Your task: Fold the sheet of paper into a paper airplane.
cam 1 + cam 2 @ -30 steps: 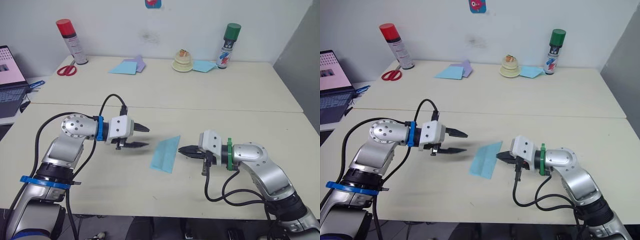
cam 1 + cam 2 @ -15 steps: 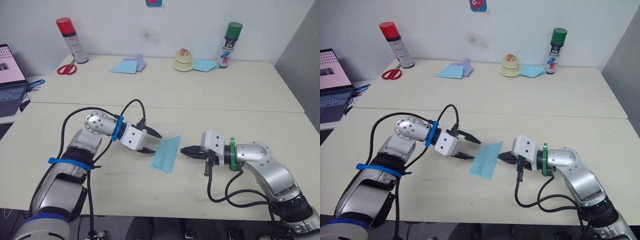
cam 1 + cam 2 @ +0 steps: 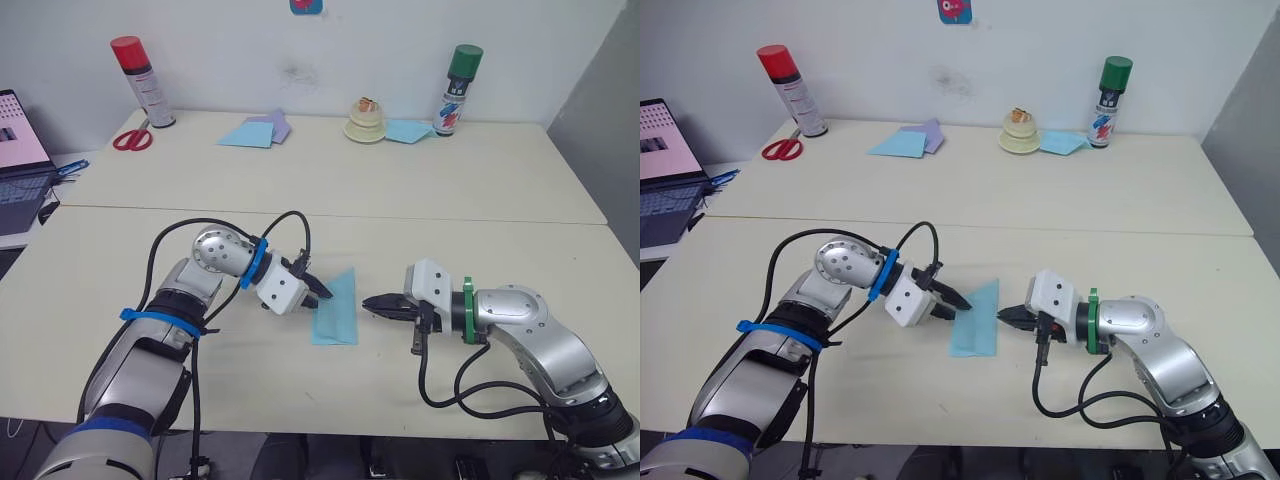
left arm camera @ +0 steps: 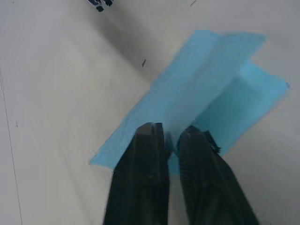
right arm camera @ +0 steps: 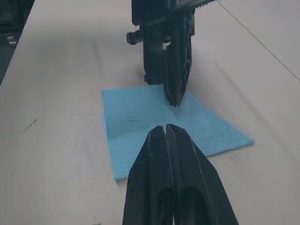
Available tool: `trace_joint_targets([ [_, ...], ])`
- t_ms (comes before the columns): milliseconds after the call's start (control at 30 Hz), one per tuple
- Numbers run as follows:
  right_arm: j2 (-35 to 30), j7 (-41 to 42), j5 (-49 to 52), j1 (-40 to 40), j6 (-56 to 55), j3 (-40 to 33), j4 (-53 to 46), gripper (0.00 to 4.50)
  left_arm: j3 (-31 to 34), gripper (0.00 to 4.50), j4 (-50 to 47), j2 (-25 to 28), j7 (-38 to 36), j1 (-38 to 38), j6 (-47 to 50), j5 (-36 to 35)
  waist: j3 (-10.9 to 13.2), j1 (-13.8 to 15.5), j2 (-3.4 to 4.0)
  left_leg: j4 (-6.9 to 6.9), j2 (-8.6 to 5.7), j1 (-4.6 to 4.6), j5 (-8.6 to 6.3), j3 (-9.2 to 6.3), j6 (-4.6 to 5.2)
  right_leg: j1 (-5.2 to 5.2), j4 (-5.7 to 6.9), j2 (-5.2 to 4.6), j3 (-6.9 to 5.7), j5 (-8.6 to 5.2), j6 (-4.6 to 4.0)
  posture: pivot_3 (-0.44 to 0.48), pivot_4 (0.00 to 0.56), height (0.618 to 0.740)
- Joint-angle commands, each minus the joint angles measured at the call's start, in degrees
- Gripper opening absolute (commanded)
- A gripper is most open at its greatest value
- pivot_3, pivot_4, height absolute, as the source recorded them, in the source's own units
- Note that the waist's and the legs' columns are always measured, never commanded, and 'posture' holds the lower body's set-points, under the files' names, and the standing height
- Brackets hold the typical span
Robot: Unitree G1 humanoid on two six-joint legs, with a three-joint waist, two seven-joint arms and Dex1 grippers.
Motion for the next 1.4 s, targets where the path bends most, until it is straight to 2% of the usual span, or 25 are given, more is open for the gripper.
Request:
trace_joint_targets([
  [33,-0.4,-0.2,1.5,-0.5,0.0,-1.7,-2.8,0.0,-0.4,0.03,-4.3,0.9,-0.1,-0.6,0.6,-1.0,0.0,0.0,0.0,0.0,0.0,0.01,0.0,0.0,0.0,0.0,0.0,0.0,0.02,0.0,0.0,0.0,0.15,0.729],
  [100,-0.9,-0.1,1.8,-0.4,0.1,-2.2,-3.1,0.0,-0.8,0.03,-8.6,2.2,-1.0,-0.4,4.6,-1.4,0.0,0.0,-0.01,0.0,0.0,-0.01,0.0,-0.01,0.0,0.0,0.0,0.0,0.01,0.0,0.0,0.0,0.15,0.729],
  [233,-3.0,0.8,3.3,-0.1,0.6,-4.3,-3.9,0.0,-2.1,0.03,-24.9,6.6,-3.8,2.2,24.2,0.4,0.0,-0.1,-0.01,0.0,0.01,0.0,0.0,-0.04,0.0,0.0,0.01,0.01,0.04,0.0,0.0,0.0,0.15,0.729],
  [300,-4.3,1.4,4.2,0.1,0.7,-5.5,-4.1,0.0,-2.3,0.03,-33.5,7.7,-3.6,3.9,35.9,0.9,0.0,-0.1,0.0,0.0,0.01,0.03,0.0,-0.04,0.0,0.01,0.02,0.01,0.05,0.0,0.0,0.0,0.15,0.729],
  [367,-5.3,1.9,4.8,0.4,0.9,-6.5,-4.1,0.0,-3.0,0.03,-38.7,7.9,-2.4,5.0,43.0,3.3,0.0,-0.1,0.0,0.0,0.01,0.03,0.0,-0.06,0.0,0.02,0.02,0.01,0.02,0.0,0.0,0.0,0.15,0.729],
  [500,-6.2,1.8,5.3,0.4,0.8,-6.7,-3.7,0.0,-5.0,0.03,-40.2,5.7,3.1,5.7,48.7,9.5,0.0,-0.1,0.0,0.03,-0.01,0.06,0.01,-0.08,0.0,0.05,0.05,0.05,0.01,0.0,0.0,0.0,0.15,0.729],
  [633,-6.3,1.7,5.2,0.9,0.5,-6.6,-3.6,0.0,-6.7,0.03,-40.1,1.6,6.7,5.4,56.4,12.4,0.0,-0.1,-0.01,0.08,-0.02,0.07,0.01,-0.06,0.01,0.06,0.08,0.06,0.03,0.02,0.03,0.0,0.15,0.729],
  [800,-6.5,1.6,5.0,2.1,0.3,-6.7,-4.0,0.0,-6.3,0.03,-40.6,-0.1,8.0,5.0,59.1,11.7,0.0,-0.1,0.0,0.08,-0.01,0.05,0.01,-0.06,0.01,0.05,0.05,0.06,0.07,0.02,0.03,0.0,0.15,0.729],
  [833,-6.6,1.6,5.0,2.4,0.2,-6.8,-4.1,0.0,-6.1,0.53,-40.5,0.3,7.6,4.8,58.5,11.2,0.0,-0.1,0.0,0.08,-0.01,0.05,0.01,-0.06,0.01,0.05,0.06,0.05,0.06,0.02,0.03,0.0,0.15,0.729],
  [900,-6.7,1.6,5.0,2.8,0.0,-7.0,-4.2,0.0,-5.6,0.99,-40.6,1.1,6.6,4.5,58.2,10.2,0.0,-0.1,0.0,0.08,0.0,0.06,0.01,-0.07,0.01,0.05,0.07,0.04,0.06,0.02,0.03,0.0,0.15,0.729],
  [1067,-7.1,1.4,4.6,3.3,-1.2,-7.4,-4.8,0.0,-3.5,2.59,-41.7,2.6,4.7,3.3,59.0,6.3,0.0,0.0,0.0,0.09,0.0,0.06,0.02,-0.08,0.01,0.06,0.09,0.04,0.03,0.02,0.02,0.0,0.15,0.729],
  [1233,-8.6,0.7,5.6,6.2,-1.0,-10.0,-7.8,0.0,2.4,4.16,-44.8,7.6,2.4,5.3,56.5,-1.1,0.0,-0.1,0.0,0.08,0.04,0.05,0.01,-0.06,0.01,0.04,0.06,0.04,0.06,0.01,0.02,0.0,0.15,0.729],
  [1267,-8.6,0.1,5.4,7.1,-0.9,-10.4,-8.6,0.18,3.5,4.49,-45.5,8.6,2.5,5.8,57.7,-2.1,0.0,-0.1,0.0,0.07,0.05,0.06,0.01,-0.06,0.01,0.04,0.06,0.04,0.07,0.01,0.02,0.0,0.15,0.729],
  [1333,-8.1,-0.9,5.5,9.0,-0.8,-10.8,-10.4,0.62,6.0,4.5,-46.2,10.0,2.2,7.2,57.6,-5.0,0.0,-0.1,0.0,0.07,0.06,0.06,0.02,-0.08,0.0,0.05,0.07,0.03,0.04,0.01,0.02,0.0,0.15,0.729],
  [1400,-6.6,-3.2,4.6,11.2,-1.2,-10.0,-12.1,1.26,9.3,4.5,-47.2,10.7,2.7,9.4,59.2,-9.1,0.0,-0.1,0.0,0.08,0.05,0.06,0.02,-0.08,0.0,0.05,0.08,0.01,0.04,0.01,0.02,0.0,0.15,0.729],
])
